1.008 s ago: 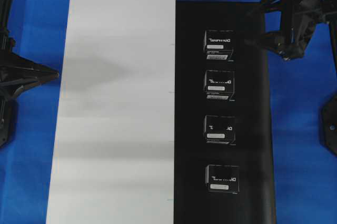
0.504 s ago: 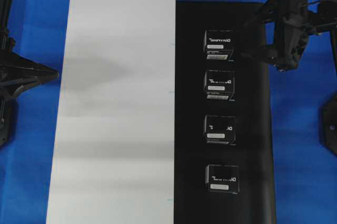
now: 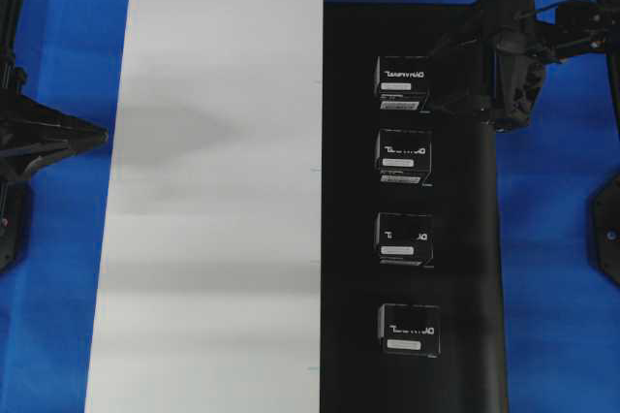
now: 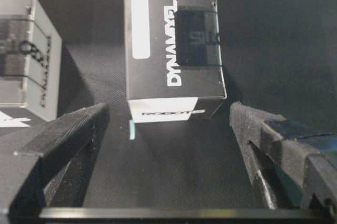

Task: Place the box from the black base onto the white base.
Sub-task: 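Lower the open right gripper around the top black DYNAMIXEL box, then close the right gripper on the top black box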

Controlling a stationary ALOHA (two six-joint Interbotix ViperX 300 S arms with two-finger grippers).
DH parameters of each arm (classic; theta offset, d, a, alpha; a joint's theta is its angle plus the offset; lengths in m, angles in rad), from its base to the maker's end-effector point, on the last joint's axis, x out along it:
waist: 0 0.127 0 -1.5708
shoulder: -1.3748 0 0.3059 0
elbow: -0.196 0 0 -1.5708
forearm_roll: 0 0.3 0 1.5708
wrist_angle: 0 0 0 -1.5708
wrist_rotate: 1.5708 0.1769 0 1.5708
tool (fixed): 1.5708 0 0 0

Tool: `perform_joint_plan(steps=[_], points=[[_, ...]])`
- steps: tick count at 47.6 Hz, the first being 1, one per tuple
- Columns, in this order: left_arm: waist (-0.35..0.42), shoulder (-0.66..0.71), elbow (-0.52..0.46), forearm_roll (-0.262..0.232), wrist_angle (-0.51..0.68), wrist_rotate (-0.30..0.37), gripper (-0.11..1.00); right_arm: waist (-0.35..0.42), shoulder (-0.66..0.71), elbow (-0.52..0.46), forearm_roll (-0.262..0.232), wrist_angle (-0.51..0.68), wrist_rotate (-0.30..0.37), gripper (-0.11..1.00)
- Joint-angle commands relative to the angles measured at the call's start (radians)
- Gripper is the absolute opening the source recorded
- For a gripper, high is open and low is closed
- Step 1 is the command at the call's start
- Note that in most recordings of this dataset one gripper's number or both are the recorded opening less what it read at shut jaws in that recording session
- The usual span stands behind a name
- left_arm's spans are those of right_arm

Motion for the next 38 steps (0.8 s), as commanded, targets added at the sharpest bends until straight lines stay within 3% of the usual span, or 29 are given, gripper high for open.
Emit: perform_joint_plan(steps=[1, 38], points=[[0.003, 0.005, -0.026, 0.002, -0.003, -0.002, -0.03, 0.008, 0.026, -0.018, 0.006, -0.003, -0.003, 1.00], [0.003, 0.003, -0.026, 0.002, 0.002, -0.020, -0.03, 0.021, 0.107, -0.057, 0.008, -0.029, -0.003, 1.00]])
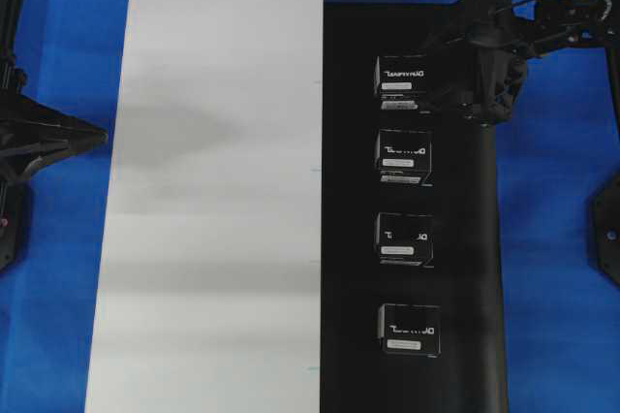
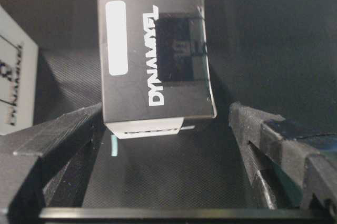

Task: Place the box from the black base onto the white base.
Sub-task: 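Close the right gripper on the top black box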

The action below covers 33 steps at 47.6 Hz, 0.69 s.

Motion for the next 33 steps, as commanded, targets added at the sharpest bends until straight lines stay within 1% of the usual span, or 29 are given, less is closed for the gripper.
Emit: perform_joint_plan(steps=[1, 9, 23, 33], points=[[0.003, 0.005, -0.028, 0.002, 0.000, -0.003, -0.03, 0.014, 0.021, -0.011, 0.006, -0.008, -0.003, 1.00], [0.003, 0.005, -0.026, 0.002, 0.012, -0.005, -0.03, 0.031, 0.048, -0.020, 0.006, -0.026, -0.003, 1.00], [0.003, -0.002, -0.028, 0.003, 0.018, -0.005, -0.03, 0.077, 0.074, -0.064, 0.008, -0.044, -0.003, 1.00], [0.003, -0.002, -0.028, 0.003, 0.025, -0.005, -0.03, 0.086, 0.081, -0.072, 0.011, -0.051, -0.003, 1.00]])
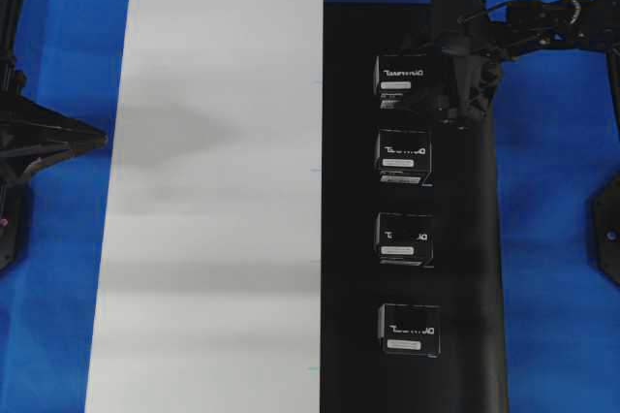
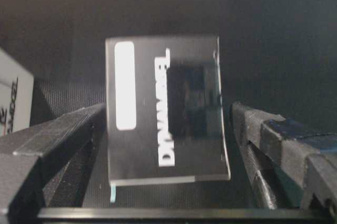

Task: Place the box from the black base onto the white base.
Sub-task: 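Close the right gripper on the top black box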

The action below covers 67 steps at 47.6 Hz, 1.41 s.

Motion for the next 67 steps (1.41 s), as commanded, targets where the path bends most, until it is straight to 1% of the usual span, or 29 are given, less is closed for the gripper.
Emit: perform_joint_plan(steps=[1, 17, 27, 31, 39, 44, 62, 64, 67], points=[[0.003, 0.005, -0.028, 0.002, -0.003, -0.002, -0.03, 0.012, 0.008, -0.005, 0.008, -0.003, -0.003, 1.00], [0.003, 0.003, -0.028, 0.003, -0.003, -0.002, -0.03, 0.012, 0.008, 0.002, 0.008, -0.012, 0.002, 1.00], [0.003, 0.003, -0.028, 0.002, -0.003, -0.002, -0.03, 0.014, 0.006, 0.012, 0.017, -0.009, 0.003, 0.98], [0.003, 0.003, -0.028, 0.003, -0.003, -0.002, -0.03, 0.014, 0.000, 0.023, 0.017, -0.008, 0.003, 0.93], [0.003, 0.005, -0.028, 0.003, -0.003, -0.002, -0.03, 0.017, -0.006, 0.031, 0.017, -0.006, 0.003, 0.72], [0.003, 0.005, -0.026, 0.002, -0.003, -0.002, -0.03, 0.023, -0.006, 0.031, 0.017, -0.006, 0.009, 0.66], [0.003, 0.003, -0.028, 0.002, -0.003, -0.002, -0.03, 0.034, -0.014, 0.028, 0.017, -0.008, 0.012, 0.63], [0.003, 0.003, -0.028, 0.003, -0.003, -0.002, -0.03, 0.032, -0.020, 0.028, 0.017, -0.006, 0.015, 0.63], [0.003, 0.002, -0.028, 0.003, -0.003, -0.002, -0.03, 0.032, -0.028, 0.028, 0.017, -0.012, 0.037, 0.63]])
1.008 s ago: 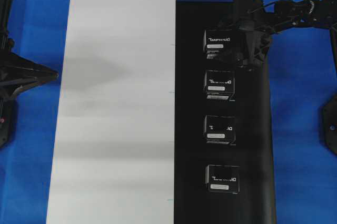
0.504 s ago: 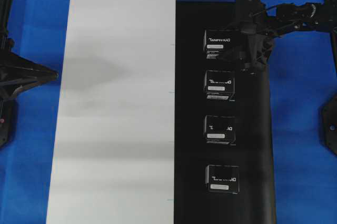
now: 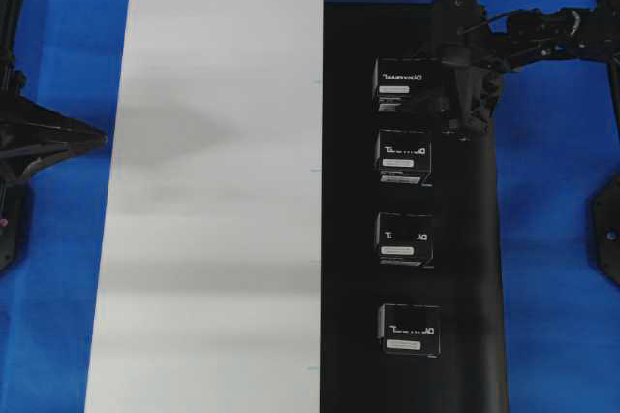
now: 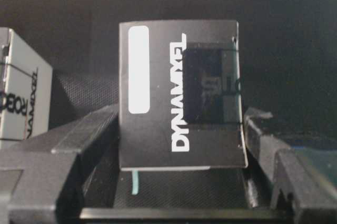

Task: Place the box from the black base onto the white base.
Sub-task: 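Close the right gripper on the top black box, then lift the box with the right gripper and pull it upward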

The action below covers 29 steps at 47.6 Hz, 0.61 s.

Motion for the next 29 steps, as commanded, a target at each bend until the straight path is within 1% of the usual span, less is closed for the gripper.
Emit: perform_joint_plan(steps=[1, 7, 17, 29], points=[[0.002, 0.000, -0.028, 0.002, -0.005, -0.002, -0.03, 0.009, -0.014, -0.009, 0.006, -0.003, 0.025, 0.63], [0.002, 0.000, -0.028, 0.002, -0.006, -0.002, -0.03, 0.003, -0.034, -0.011, 0.002, -0.006, 0.087, 0.63], [0.002, 0.000, -0.028, 0.003, -0.005, -0.002, -0.03, 0.003, -0.075, -0.014, 0.000, -0.003, 0.091, 0.63], [0.002, 0.000, -0.028, 0.002, -0.006, -0.002, -0.03, 0.002, -0.147, -0.060, -0.002, 0.000, 0.094, 0.63]])
